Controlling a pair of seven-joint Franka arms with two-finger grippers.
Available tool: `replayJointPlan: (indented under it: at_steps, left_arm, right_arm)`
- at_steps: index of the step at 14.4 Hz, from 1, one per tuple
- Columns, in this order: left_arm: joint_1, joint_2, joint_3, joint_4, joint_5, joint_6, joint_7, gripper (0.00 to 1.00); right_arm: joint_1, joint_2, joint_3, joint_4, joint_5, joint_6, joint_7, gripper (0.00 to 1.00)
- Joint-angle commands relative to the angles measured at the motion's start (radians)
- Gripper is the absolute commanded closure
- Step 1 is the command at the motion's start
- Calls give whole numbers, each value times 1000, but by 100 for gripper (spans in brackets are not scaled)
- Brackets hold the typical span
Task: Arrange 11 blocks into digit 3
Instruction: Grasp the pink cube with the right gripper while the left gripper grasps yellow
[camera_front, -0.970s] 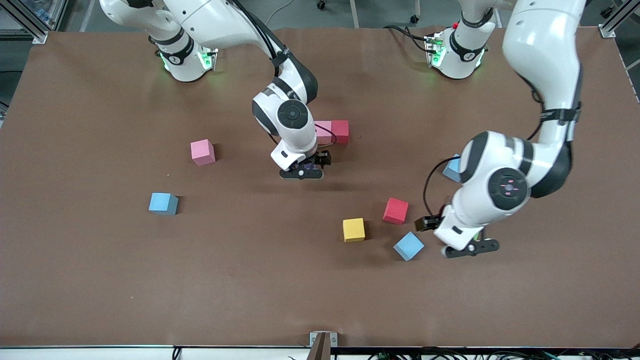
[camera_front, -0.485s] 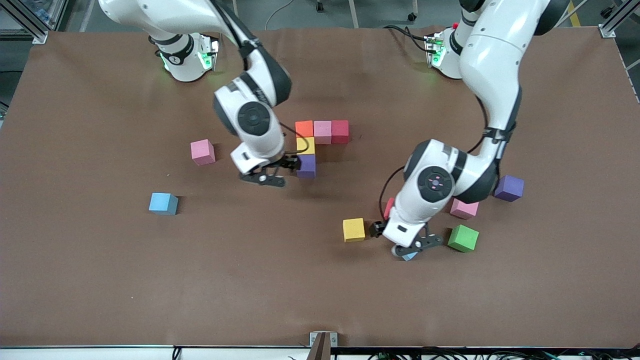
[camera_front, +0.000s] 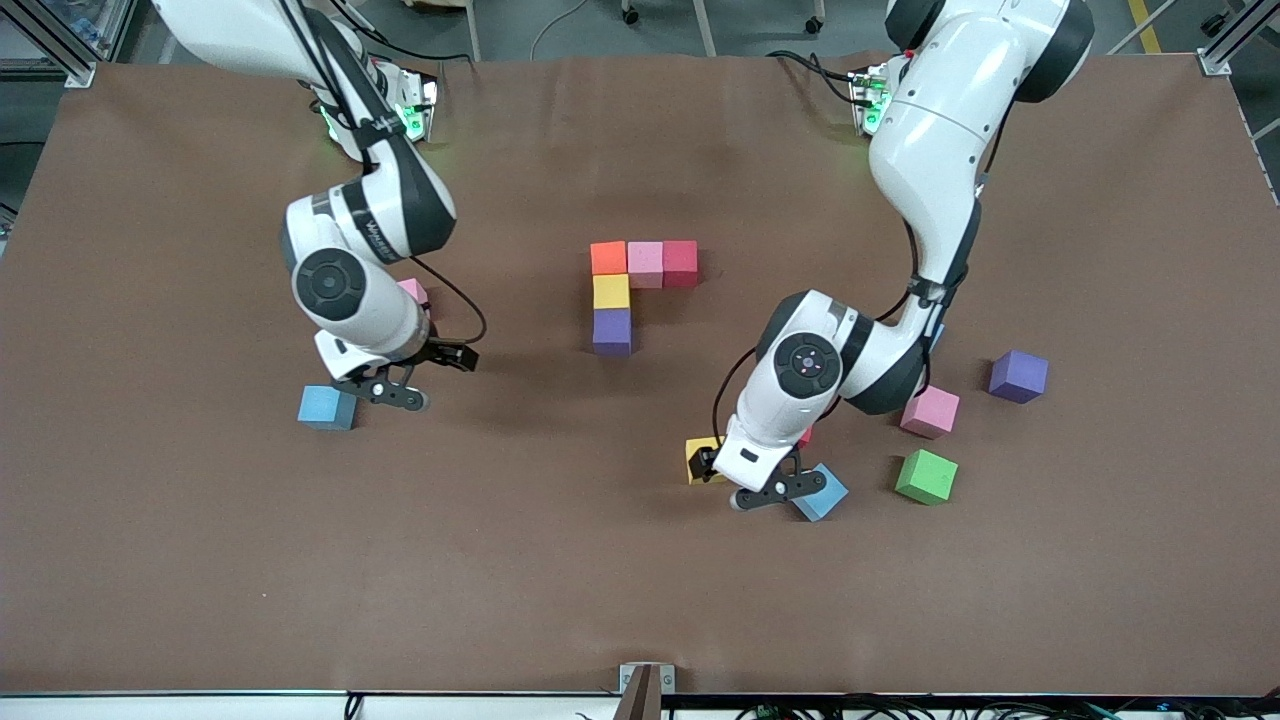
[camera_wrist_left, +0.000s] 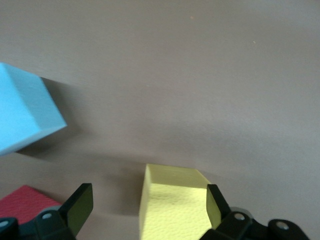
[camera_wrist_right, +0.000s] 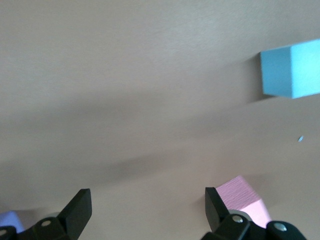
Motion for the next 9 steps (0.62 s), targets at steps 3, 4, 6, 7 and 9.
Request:
replayJointPlan:
  at_steps: [3, 4, 6, 7, 9]
  left_arm:
    - [-18, 73, 1, 98, 12, 0, 13, 0]
    - [-40, 73, 8, 98, 12, 3, 13, 1]
    - [-51, 91, 11, 98, 14, 16, 14, 3]
    - [-53, 93, 11, 96, 12, 17, 16, 4]
    - [-56, 91, 11, 85, 17, 3, 17, 6]
  right_arm:
    - [-90, -204, 19, -319, -11, 138, -273, 0]
    - [-102, -224, 19, -360, -9, 161, -316, 0]
    - [-107, -257, 19, -448, -9, 230, -355, 0]
    - [-107, -269, 19, -486, -8, 260, -379, 0]
    - [-113, -287, 17, -542, -6, 300, -488, 0]
